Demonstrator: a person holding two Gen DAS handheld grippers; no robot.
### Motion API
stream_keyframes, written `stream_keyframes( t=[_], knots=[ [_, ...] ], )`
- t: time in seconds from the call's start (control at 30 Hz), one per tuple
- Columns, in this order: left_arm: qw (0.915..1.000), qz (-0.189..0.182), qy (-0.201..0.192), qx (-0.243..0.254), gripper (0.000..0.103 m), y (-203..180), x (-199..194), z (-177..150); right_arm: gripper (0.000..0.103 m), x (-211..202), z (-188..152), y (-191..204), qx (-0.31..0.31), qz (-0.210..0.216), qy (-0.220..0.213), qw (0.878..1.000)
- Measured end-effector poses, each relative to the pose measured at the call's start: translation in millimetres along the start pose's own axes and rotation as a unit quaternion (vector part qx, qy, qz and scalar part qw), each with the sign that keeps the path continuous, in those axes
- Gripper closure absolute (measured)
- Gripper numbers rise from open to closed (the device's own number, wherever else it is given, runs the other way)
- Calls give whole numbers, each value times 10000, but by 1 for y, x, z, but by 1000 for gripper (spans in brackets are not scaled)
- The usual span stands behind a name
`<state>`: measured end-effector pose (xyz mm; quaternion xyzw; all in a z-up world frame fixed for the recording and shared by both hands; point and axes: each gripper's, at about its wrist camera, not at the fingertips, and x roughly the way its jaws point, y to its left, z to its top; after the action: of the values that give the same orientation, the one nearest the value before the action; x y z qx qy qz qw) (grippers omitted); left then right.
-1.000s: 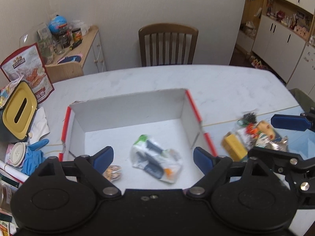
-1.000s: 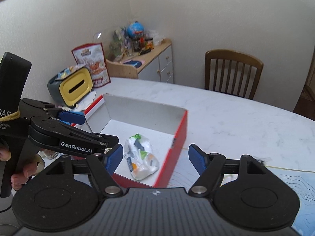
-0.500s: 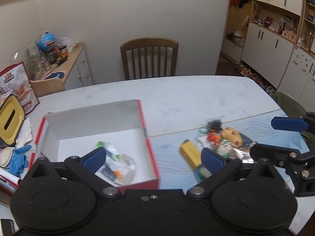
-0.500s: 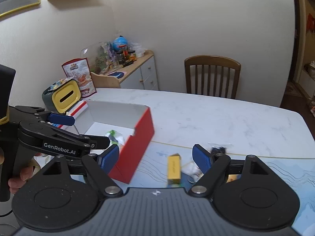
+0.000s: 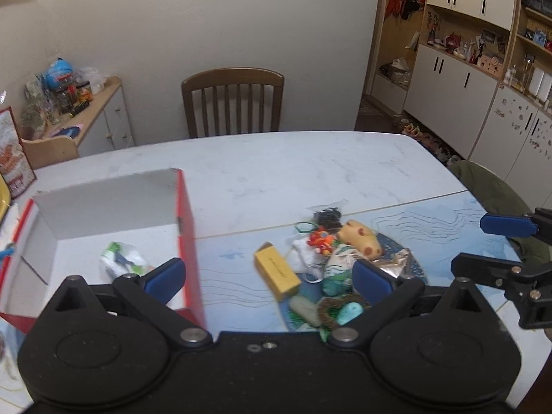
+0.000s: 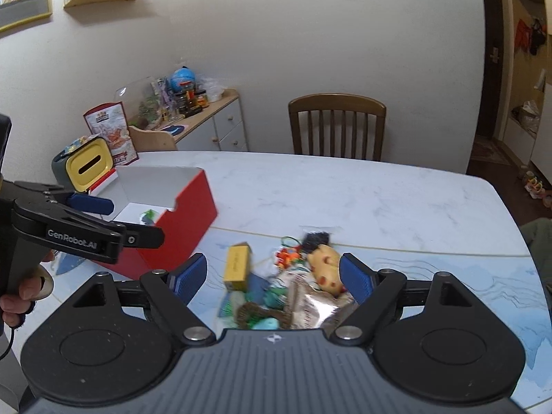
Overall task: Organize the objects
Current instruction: 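Move both tools back to the pile of items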
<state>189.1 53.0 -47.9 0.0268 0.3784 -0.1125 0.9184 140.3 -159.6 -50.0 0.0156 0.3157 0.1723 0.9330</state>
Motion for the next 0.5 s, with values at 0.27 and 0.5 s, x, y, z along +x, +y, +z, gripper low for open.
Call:
stream_keyframes(
  t=[0.27, 0.5],
  knots=[
    [9998, -171, 119, 51, 1, -18, 24, -9, 19, 12, -21, -35, 16, -286, 207, 9994],
    [9990, -155, 385, 175, 1, -33, 56, -29, 19, 36, -34, -57, 173, -306, 521, 9980]
  ],
)
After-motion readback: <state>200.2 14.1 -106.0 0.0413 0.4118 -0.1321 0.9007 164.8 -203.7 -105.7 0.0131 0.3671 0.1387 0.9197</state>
